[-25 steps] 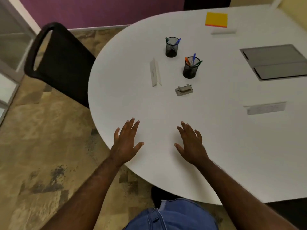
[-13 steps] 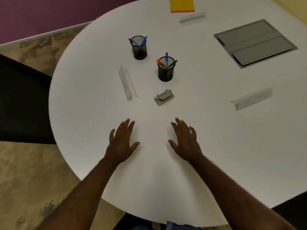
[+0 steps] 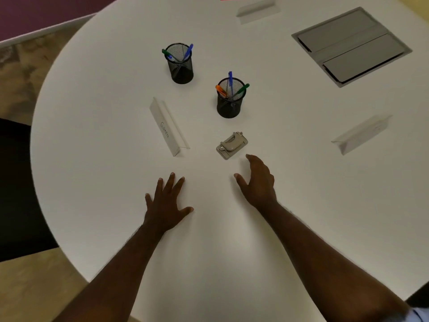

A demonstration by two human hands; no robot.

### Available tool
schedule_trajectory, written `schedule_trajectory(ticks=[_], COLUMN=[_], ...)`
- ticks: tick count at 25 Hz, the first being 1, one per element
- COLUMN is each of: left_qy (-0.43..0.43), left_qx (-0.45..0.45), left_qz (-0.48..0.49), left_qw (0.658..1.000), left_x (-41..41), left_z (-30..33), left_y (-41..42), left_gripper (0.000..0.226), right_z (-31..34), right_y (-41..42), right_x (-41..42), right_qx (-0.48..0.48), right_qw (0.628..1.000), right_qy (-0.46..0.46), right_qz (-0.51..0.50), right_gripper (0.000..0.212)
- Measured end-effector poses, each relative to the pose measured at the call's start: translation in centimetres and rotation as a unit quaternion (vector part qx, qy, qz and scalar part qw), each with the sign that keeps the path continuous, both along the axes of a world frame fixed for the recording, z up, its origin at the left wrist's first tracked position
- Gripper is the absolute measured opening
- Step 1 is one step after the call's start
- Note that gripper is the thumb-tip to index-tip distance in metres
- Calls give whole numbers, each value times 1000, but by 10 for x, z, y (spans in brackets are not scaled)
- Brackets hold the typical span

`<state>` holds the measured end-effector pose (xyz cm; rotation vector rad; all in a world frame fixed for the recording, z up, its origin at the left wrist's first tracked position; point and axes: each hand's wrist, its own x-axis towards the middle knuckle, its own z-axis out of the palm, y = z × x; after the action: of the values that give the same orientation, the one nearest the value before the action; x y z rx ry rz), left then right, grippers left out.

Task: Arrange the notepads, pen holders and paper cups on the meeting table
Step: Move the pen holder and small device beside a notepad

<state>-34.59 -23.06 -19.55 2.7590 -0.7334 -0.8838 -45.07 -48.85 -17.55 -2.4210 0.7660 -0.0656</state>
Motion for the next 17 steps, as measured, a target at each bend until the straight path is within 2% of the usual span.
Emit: schedule_trajectory(ticks=[5,9,15,17], left_qy=[11,11,20,24], left_qx=[-2,-7,-2,-3], left_qz=[1,0,-9,0], left_qw=[1000,1000,1000,1000], left_x=[4,4,4,4], left_z=[-12,-15,-12,-8], left_y=[4,6,6,4], left_gripper=[95,94,93,92], right_z=[-6,-8,-8,-4], right_y=[2,2,3,3], right_x=[66,101,114,110], right_qx=[132,207,311,334], right_qw=[972,928,861,858], right_qy=[-98,-110,-138,-137], right_qz=[-170,-289,-377,-366], right_gripper=[49,33,34,36])
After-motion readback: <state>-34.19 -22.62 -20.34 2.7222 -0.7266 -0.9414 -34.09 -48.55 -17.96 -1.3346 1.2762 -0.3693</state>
